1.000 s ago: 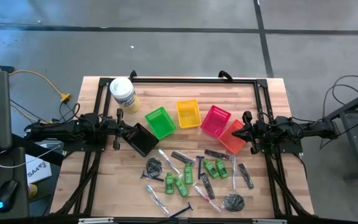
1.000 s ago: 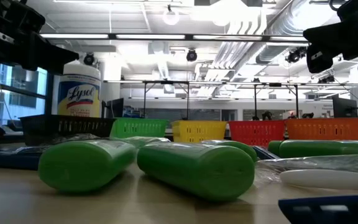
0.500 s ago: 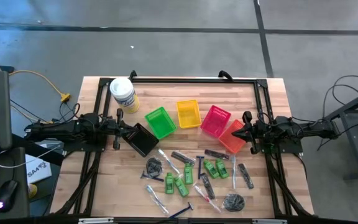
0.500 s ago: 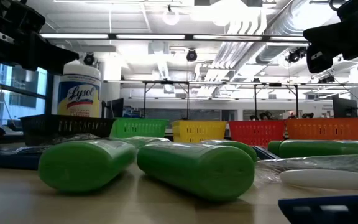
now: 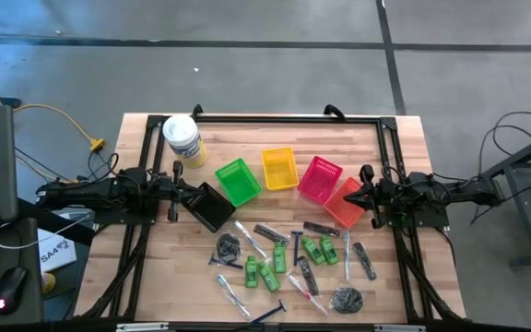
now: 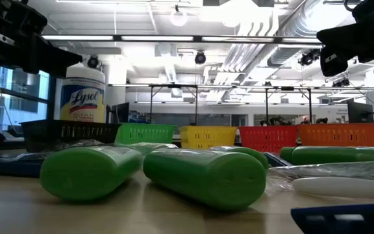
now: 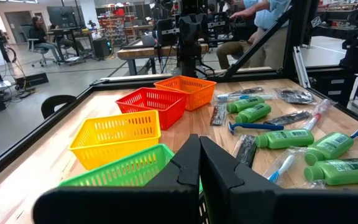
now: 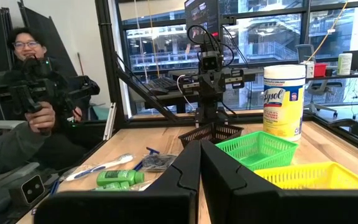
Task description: Pick & Place Travel size toiletries
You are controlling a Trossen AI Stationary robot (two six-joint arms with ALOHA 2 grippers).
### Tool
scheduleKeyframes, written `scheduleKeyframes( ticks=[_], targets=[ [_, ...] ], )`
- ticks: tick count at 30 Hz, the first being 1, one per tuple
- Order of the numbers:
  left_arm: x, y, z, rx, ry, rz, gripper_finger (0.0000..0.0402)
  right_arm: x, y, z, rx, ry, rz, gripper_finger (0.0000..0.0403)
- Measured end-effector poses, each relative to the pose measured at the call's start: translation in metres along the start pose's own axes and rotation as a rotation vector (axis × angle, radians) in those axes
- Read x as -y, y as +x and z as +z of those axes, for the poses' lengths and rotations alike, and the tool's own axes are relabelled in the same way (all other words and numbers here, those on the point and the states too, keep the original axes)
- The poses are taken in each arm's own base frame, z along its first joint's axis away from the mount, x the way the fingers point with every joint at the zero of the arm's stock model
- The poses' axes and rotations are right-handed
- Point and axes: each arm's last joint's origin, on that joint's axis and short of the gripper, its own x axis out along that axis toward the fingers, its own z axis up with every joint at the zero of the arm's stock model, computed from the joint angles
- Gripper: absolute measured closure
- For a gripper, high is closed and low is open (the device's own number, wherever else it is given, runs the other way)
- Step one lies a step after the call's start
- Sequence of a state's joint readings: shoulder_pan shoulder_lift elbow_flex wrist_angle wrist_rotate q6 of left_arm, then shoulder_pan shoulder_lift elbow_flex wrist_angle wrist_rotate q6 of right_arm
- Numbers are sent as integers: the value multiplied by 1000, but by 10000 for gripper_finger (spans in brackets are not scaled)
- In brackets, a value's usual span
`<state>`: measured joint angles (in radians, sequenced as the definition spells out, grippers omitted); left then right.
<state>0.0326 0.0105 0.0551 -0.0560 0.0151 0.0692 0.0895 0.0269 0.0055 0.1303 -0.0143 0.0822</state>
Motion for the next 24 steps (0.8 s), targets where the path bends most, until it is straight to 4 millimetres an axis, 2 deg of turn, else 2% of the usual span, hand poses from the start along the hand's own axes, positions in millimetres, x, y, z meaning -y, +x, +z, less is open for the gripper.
scheduleKeyframes(
  ticks=[24],
  targets=[
    [0,0,0,-1,4,0,402,0,0,2,23,0,11,399]
  ],
)
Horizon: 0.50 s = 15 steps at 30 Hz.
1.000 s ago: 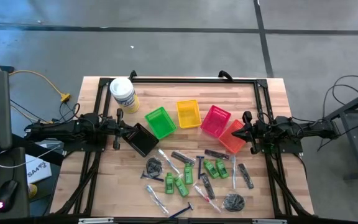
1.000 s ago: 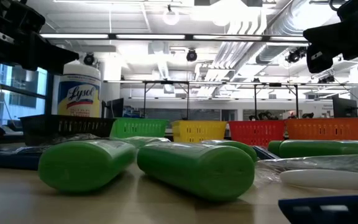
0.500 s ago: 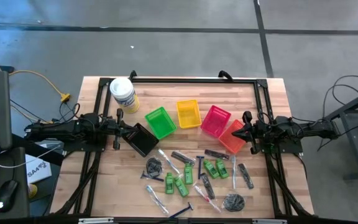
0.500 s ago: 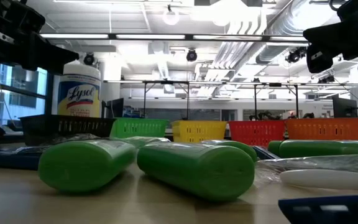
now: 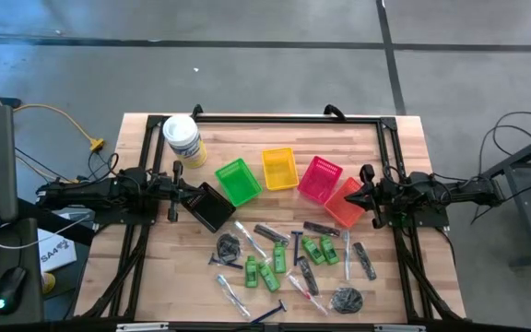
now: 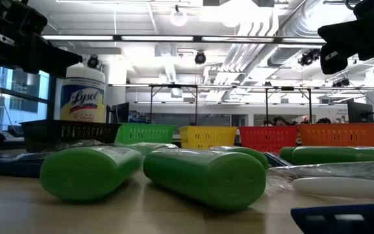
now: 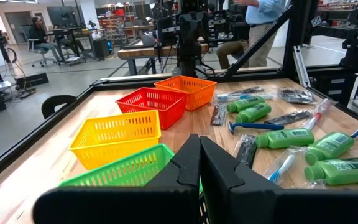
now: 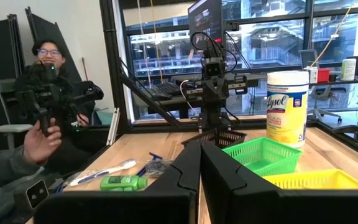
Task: Pick & Place Travel size toiletries
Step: Put the green shampoo bottle into the yellow bin
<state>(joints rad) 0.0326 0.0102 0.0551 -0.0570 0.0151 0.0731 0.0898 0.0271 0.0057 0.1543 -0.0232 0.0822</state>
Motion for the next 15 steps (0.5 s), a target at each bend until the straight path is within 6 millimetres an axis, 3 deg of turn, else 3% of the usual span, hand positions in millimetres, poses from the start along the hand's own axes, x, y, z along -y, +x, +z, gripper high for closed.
scheduleKeyframes(
  ticks=[10,15],
  targets=[
    [0,0,0,1,0,0,402,1,0,12,120,-57,-46,399],
    [0,0,0,1,0,0,402,3,7,13,54,-133,-205,399]
  ],
)
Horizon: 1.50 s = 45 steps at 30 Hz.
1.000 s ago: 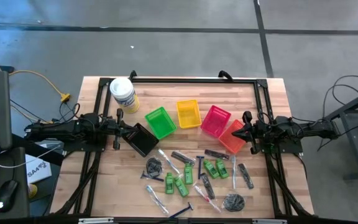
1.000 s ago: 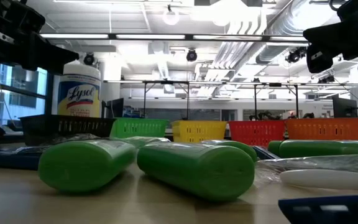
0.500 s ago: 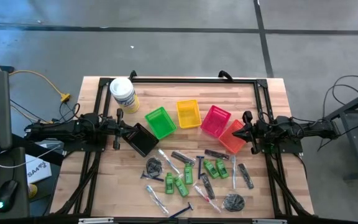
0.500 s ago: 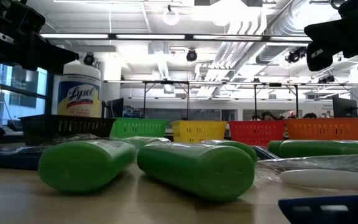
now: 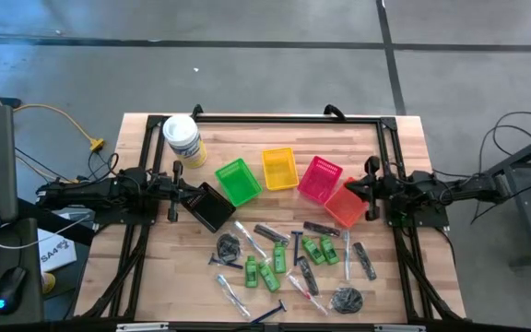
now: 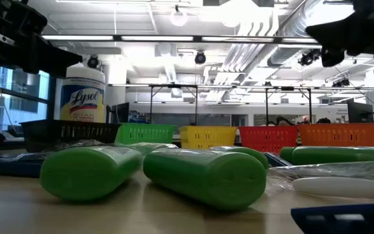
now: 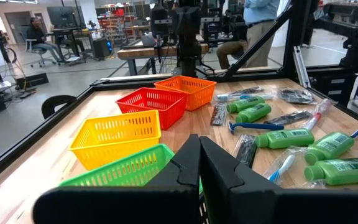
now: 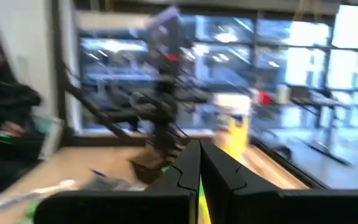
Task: Pick & Place Travel size toiletries
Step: Put the green shampoo bottle into the yellow bin
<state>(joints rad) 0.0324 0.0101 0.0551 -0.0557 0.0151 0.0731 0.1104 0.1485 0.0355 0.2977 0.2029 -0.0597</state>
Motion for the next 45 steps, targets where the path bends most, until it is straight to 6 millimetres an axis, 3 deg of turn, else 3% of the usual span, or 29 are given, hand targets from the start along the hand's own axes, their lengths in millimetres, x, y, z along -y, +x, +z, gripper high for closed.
scheduleKeyframes(
  ticks=[5,11,20,27,31,40,45],
  targets=[
    [0,0,0,0,0,0,402,-4,19,17,-100,5,-27,399],
    [0,0,0,1,0,0,402,-12,55,43,-314,-21,-142,399],
    [0,0,0,1,-33,0,402,-45,119,79,-762,70,-115,399],
    [0,0,0,1,-34,0,402,-73,162,83,-1065,153,-97,398],
    [0,0,0,1,-34,0,402,-83,178,65,-1216,218,-108,369],
    [0,0,0,1,-131,0,402,-108,194,-7,-1478,230,-123,208],
    [0,0,0,0,-203,0,402,-117,194,-23,-1539,324,-192,163]
  ],
)
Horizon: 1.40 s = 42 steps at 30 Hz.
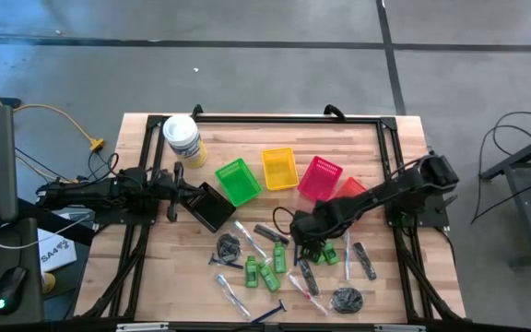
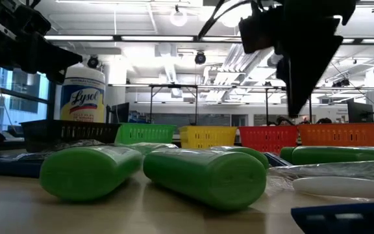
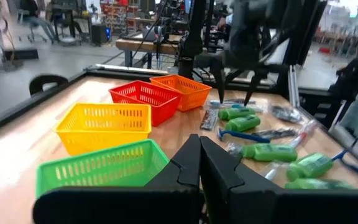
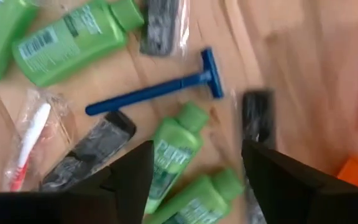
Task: Pick & Place Travel size toiletries
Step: Put the green shampoo bottle into the yellow bin
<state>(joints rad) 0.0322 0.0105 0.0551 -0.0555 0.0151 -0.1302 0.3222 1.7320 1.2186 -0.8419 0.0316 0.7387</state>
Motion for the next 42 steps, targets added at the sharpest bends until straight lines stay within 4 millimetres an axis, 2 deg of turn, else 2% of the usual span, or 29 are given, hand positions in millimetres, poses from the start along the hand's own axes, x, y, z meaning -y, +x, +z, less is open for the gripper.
scheduleKeyframes(
  ticks=[6,12,19,26,30,42],
  targets=[
    [0,0,0,0,-58,0,402,-5,3,-7,-18,73,-34,161],
    [0,0,0,1,-58,4,402,-15,3,-10,11,130,15,162],
    [0,0,0,2,-58,6,402,-23,18,-15,-1,152,-11,163],
    [0,0,0,2,-58,10,402,-26,42,-16,-74,145,-37,163],
    [0,0,0,2,-58,10,402,-25,49,-17,-99,126,-54,163],
    [0,0,0,3,-58,9,402,-27,51,-15,-77,58,-42,163]
  ],
)
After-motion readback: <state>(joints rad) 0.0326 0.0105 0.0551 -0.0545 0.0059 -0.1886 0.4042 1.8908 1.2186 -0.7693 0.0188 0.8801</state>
